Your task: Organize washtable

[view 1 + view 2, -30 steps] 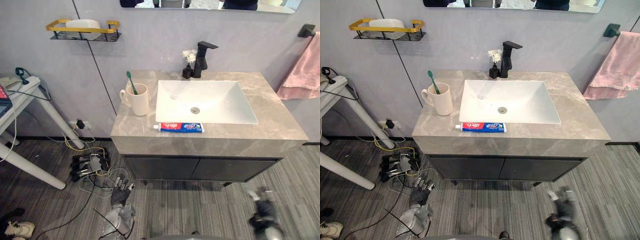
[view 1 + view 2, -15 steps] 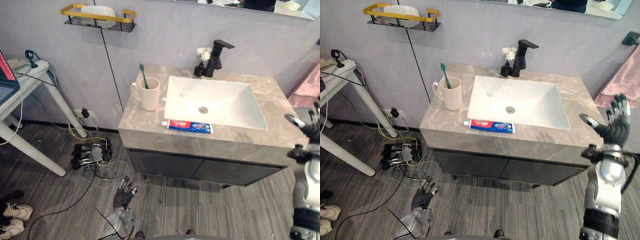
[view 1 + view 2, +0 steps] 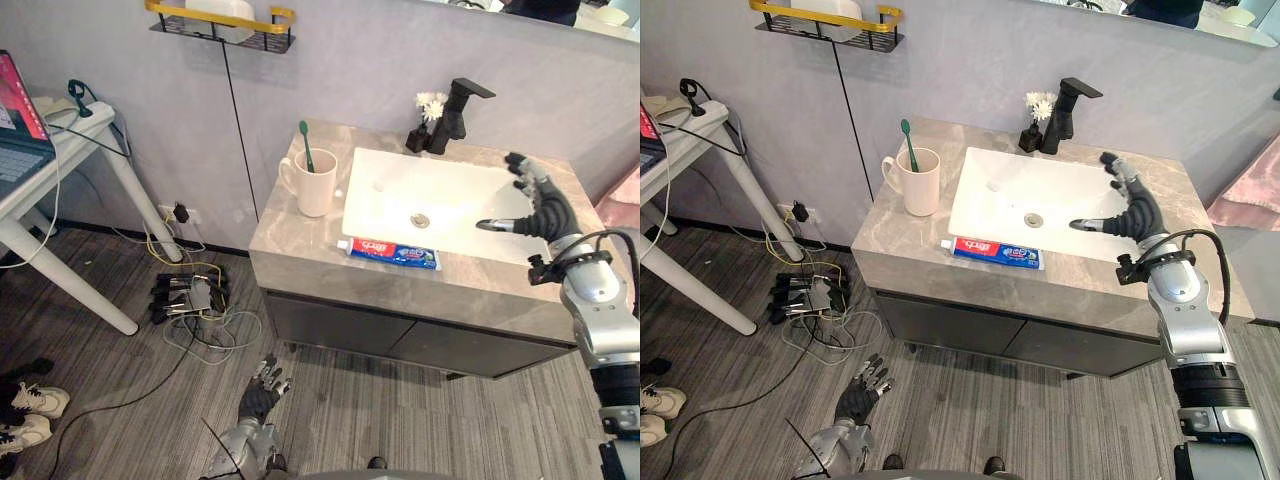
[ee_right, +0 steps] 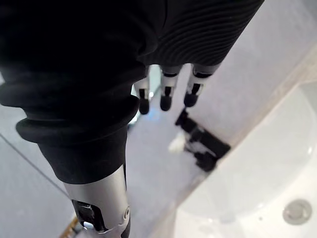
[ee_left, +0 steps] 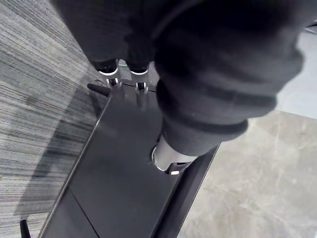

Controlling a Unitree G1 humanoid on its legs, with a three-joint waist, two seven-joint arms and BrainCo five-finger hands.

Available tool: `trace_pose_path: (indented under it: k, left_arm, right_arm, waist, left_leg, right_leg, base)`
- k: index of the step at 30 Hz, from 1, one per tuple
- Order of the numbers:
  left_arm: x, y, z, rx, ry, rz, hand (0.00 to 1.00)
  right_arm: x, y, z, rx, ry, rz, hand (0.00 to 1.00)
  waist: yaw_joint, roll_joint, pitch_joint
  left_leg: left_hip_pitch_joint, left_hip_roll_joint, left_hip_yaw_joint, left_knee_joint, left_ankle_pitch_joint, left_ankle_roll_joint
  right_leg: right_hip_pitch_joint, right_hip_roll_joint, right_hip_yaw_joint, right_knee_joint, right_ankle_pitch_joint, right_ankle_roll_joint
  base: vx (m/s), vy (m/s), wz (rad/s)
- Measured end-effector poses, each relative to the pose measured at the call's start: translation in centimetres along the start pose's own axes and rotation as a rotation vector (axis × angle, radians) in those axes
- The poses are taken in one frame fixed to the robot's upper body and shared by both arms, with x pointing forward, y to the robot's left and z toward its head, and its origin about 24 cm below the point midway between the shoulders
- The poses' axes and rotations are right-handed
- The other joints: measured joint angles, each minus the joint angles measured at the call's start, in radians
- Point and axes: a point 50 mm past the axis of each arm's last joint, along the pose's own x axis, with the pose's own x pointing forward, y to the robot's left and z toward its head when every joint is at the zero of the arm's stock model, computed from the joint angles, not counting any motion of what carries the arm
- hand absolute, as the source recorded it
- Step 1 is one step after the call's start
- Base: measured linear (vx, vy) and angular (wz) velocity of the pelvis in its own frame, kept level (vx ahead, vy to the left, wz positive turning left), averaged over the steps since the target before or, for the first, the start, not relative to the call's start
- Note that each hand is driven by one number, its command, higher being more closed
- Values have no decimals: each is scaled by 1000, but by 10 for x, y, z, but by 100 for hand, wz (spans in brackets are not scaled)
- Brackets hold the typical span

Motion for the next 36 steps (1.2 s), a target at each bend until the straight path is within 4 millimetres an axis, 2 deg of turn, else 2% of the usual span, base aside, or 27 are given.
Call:
trace_pose_path:
  k: [5, 11, 14, 27, 36]
  left_arm:
    - [0, -2, 0, 2, 1, -18, 0]
    - [0, -6, -1, 29, 11, -54, 0]
    - [-1, -5, -3, 28, 15, -51, 0]
    - [-1, -4, -2, 21, 12, -49, 0]
    - [1, -5, 2, 6, -3, -51, 0]
  right_arm:
    - [1, 14, -3, -28, 15, 73, 0]
    - [-1, 19, -21, -47, 94, 105, 0]
    - [-2, 21, -26, -43, 115, 101, 0]
    - [5, 27, -28, 62, 115, 63, 0]
    - [20, 20, -11, 61, 50, 30, 0]
  waist:
    - [1, 12, 16]
    - [20, 4, 44]
    - [23, 0, 61]
    - [25, -27, 101]
    - [28, -47, 113]
  left_leg:
    - [-27, -1, -18, 19, 0, 1]
    - [-66, -16, -20, 36, 13, 14]
    - [-82, -26, -19, 34, 21, 16]
    - [-110, -40, -70, -41, 89, 1]
    - [-107, -36, -76, -74, 112, 9]
  right_leg:
    - [-10, 1, -1, -4, 18, -1]
    - [-27, -4, -4, -38, 61, -9]
    - [-44, -16, -7, -38, 61, -8]
    - [-105, -15, -7, -38, 59, -8]
    - [-113, -12, -12, -35, 58, -5]
  base:
    - [-12, 12, 7]
    - [-40, 18, 1]
    - [-92, 22, 2]
    - [-61, -3, 1]
    - [20, -1, 1]
